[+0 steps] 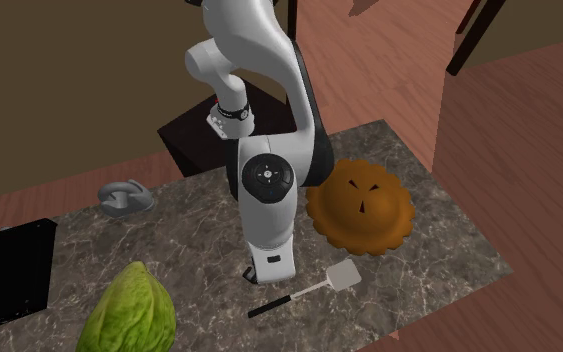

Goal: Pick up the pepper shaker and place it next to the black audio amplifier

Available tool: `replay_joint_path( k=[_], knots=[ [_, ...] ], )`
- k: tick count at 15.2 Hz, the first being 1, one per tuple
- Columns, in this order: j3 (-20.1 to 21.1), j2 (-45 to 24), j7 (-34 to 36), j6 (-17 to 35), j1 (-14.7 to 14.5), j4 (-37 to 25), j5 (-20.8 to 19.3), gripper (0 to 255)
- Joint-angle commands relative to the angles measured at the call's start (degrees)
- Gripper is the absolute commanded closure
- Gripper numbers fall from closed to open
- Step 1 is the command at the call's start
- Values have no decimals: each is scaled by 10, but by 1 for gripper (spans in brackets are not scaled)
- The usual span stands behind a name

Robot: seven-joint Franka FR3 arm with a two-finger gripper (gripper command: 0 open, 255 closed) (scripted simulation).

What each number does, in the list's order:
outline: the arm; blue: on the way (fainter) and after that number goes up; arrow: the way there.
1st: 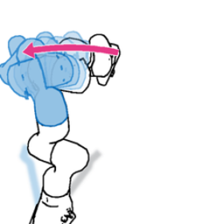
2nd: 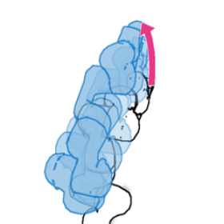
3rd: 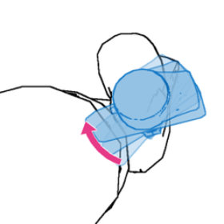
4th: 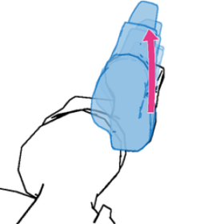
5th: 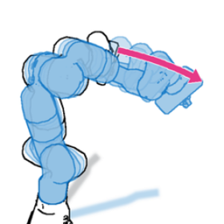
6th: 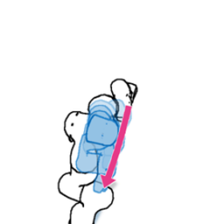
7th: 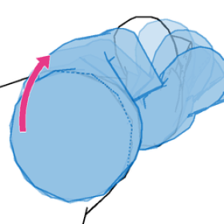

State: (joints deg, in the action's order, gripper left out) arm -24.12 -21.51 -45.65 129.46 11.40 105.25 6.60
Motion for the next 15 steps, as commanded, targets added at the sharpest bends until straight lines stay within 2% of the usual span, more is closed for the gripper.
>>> replay_joint_path(
  k=[1,15],
  knots=[
    [-1,4,1,-6,-1,-3,-2,255],
    [-11,47,11,-99,-7,-56,-24,255]
  ],
)
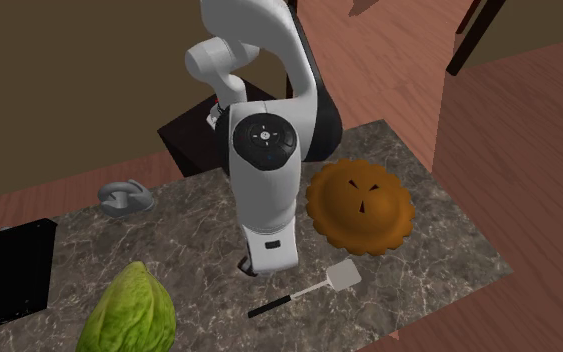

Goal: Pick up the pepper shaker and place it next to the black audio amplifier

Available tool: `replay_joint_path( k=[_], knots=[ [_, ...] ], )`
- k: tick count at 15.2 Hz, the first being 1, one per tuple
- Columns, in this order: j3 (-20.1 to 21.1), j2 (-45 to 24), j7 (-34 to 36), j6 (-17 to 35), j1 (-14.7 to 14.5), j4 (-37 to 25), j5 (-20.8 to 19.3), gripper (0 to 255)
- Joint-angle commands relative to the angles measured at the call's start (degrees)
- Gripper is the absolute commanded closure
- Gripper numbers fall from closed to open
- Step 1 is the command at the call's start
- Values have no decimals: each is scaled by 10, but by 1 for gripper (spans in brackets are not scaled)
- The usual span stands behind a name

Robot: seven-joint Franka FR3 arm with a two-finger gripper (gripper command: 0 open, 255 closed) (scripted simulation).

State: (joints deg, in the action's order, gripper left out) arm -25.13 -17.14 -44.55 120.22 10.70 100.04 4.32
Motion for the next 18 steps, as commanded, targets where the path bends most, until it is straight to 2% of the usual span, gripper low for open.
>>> replay_joint_path(
  k=[1,18],
  knots=[
    [-1,5,1,-14,-1,-9,-3,255],
    [-6,25,3,-138,1,-115,-13,255]
  ],
)
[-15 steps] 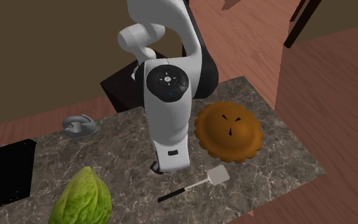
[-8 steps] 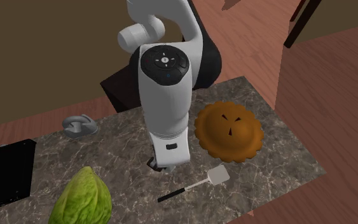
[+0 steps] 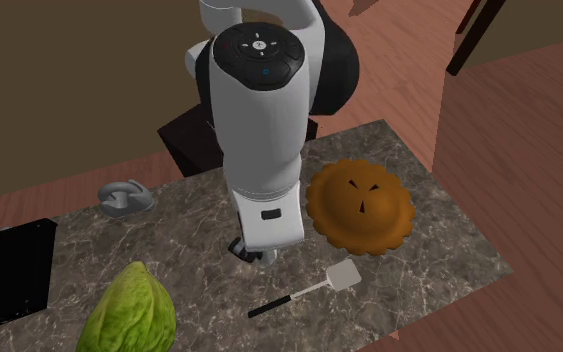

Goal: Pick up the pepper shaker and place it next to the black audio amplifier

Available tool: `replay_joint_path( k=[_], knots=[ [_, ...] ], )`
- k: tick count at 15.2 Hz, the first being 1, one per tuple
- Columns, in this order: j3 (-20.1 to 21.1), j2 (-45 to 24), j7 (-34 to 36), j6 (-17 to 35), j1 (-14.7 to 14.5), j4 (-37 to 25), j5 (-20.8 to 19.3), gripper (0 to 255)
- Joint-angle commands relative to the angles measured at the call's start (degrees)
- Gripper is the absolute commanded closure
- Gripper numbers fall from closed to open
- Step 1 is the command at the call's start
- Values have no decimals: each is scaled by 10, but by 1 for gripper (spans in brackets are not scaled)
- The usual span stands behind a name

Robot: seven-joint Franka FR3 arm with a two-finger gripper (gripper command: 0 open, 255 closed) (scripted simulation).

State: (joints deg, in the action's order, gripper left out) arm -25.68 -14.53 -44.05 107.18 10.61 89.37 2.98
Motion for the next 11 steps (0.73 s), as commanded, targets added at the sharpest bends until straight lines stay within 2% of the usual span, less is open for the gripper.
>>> replay_joint_path(
  k=[1,2,11],
  knots=[
    [-1,-1,-2,-15,2,-16,1,255],
    [-1,-1,-2,-17,2,-18,1,255],
    [-41,25,-111,0,67,21,7,255]
  ],
)
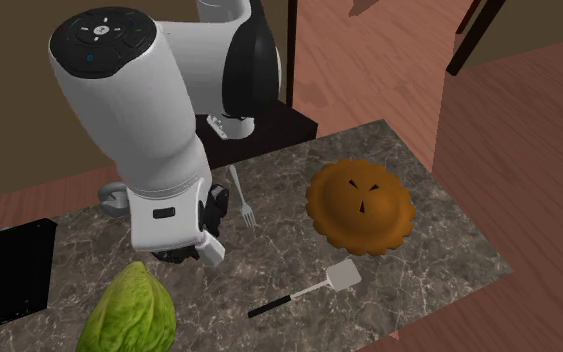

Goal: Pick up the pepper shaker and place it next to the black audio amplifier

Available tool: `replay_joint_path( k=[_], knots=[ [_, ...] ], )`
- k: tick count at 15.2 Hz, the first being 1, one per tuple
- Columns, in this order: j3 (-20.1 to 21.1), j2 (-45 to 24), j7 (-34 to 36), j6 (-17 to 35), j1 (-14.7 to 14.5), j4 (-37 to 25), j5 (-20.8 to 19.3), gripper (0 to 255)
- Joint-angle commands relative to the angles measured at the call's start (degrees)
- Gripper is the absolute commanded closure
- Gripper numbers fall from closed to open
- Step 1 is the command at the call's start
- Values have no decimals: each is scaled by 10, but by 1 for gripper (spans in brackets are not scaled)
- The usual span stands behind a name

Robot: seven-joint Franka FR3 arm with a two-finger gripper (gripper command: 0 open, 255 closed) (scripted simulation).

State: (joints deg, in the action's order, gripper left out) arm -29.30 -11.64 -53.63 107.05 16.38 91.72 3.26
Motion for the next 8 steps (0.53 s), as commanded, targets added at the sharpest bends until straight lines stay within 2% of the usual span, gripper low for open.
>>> replay_joint_path(
  k=[1,8],
  knots=[
    [-9,-4,-28,1,17,-2,6,255],
    [-39,-23,-124,-2,81,-21,31,255]
  ],
)
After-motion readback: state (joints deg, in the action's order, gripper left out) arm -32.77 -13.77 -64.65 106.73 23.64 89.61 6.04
